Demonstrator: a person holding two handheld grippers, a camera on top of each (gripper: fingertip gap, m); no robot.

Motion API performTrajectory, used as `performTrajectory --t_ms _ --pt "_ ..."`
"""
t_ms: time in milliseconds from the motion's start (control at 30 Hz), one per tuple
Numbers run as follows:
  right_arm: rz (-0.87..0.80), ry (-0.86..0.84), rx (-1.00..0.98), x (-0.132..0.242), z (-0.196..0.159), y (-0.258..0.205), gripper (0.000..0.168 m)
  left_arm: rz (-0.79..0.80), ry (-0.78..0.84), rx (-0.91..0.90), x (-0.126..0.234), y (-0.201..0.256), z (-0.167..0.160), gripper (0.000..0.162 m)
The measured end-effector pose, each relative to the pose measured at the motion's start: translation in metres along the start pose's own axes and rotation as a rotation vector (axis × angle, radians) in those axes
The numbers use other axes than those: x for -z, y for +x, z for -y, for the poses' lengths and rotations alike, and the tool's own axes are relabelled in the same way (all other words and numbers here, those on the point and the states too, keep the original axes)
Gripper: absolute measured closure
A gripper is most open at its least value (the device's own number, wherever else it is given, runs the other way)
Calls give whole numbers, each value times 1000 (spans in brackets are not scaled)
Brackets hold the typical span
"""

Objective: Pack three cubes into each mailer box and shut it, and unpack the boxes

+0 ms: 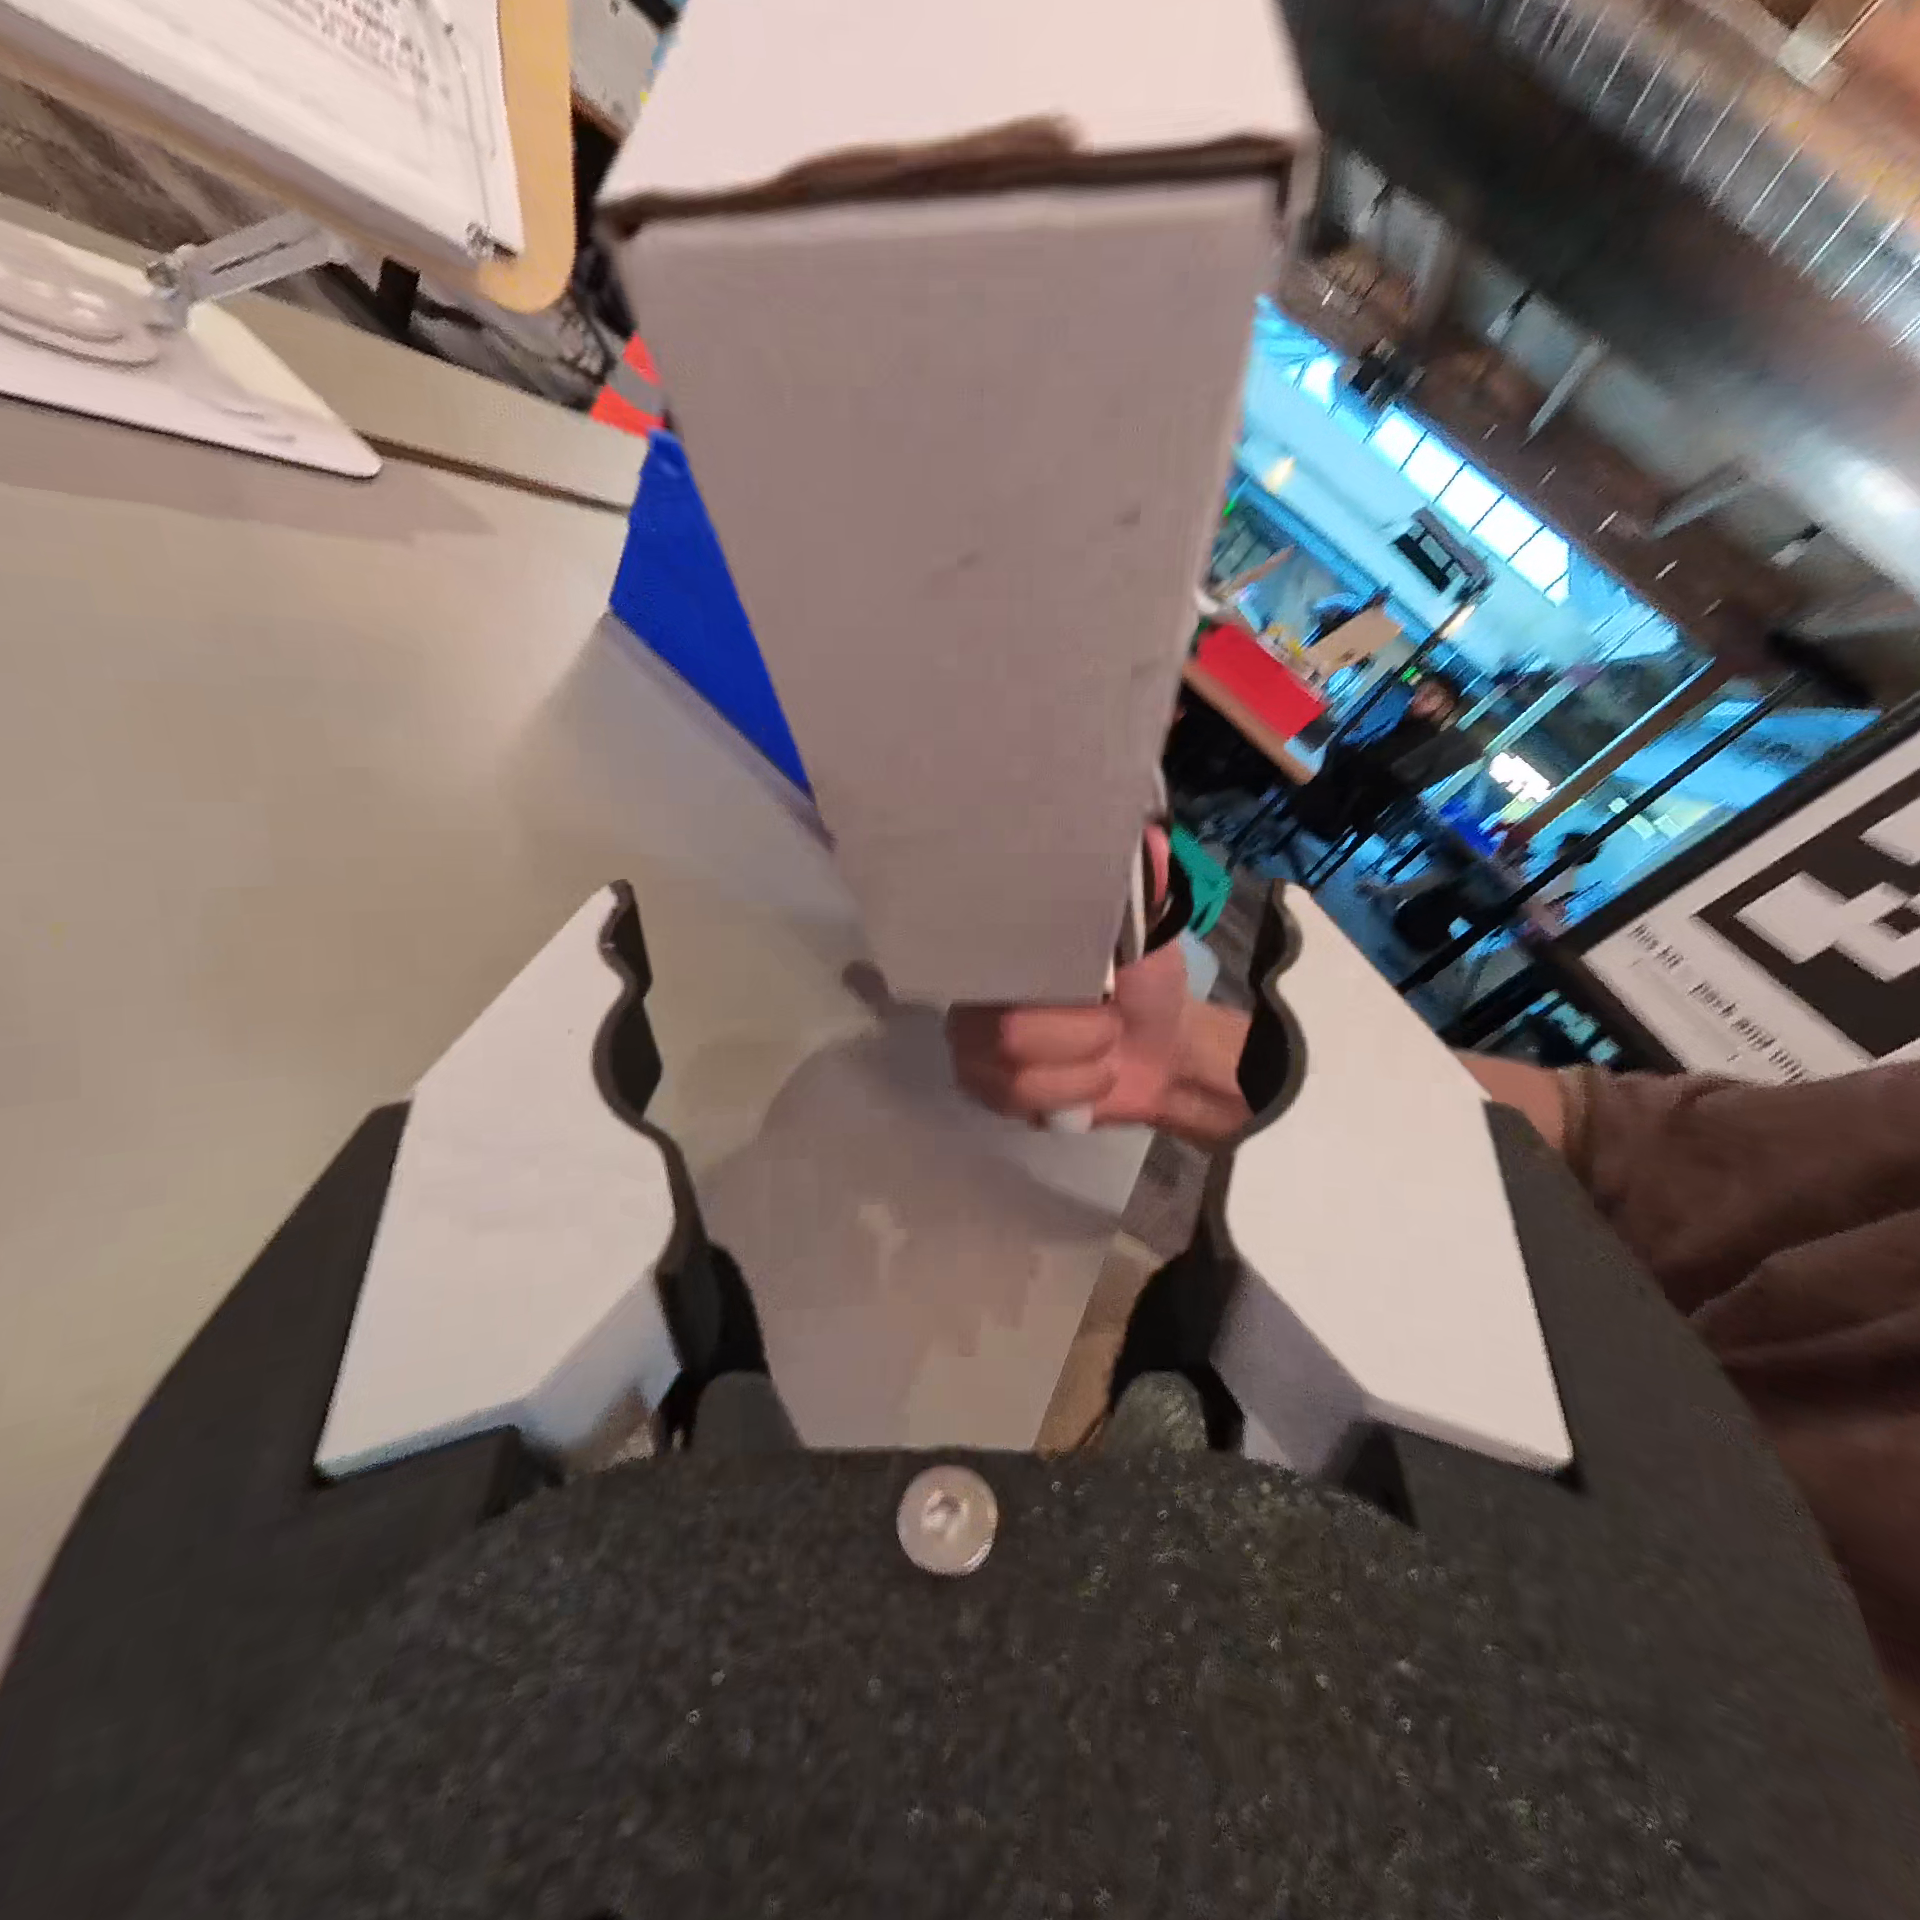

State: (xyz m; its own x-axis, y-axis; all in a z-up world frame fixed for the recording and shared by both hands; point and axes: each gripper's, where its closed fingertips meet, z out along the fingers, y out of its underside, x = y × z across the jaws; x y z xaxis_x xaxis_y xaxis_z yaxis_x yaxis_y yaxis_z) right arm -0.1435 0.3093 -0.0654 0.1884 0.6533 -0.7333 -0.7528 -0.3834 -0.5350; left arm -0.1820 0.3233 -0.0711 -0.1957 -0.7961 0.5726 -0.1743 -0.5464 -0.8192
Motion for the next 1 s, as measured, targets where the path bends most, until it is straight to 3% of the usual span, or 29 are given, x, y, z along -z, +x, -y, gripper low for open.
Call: performTrajectory --t_ms 133,300,433,500,633,733,833,1000 --pt "61 89 -110 -8 -5 0 108 -33 96 33 -10 5 21 54" --pt "49 56 -116 -16 -23 8 107 -55 104 43 -8 6 23 91" --pt "-39 -20 -136 -16 -35 23 106 -38 64 93 -2 -7 20 92" --pt "-109 -89 -106 -11 -39 33 94 -24 46 86 5 -13 23 92" --pt "-309 -238 76 4 -32 46 85 102 -79 -43 23 -33 21 92" --pt "-421 -313 356 10 -11 37 85 166 -213 -188 30 -37 14 92" --pt "-471 -405 578 3 7 16 88 240 -326 -318 31 -43 5 92" --pt "-494 -501 757 -16 17 -11 92 309 -423 -477 23 -44 -10 92"
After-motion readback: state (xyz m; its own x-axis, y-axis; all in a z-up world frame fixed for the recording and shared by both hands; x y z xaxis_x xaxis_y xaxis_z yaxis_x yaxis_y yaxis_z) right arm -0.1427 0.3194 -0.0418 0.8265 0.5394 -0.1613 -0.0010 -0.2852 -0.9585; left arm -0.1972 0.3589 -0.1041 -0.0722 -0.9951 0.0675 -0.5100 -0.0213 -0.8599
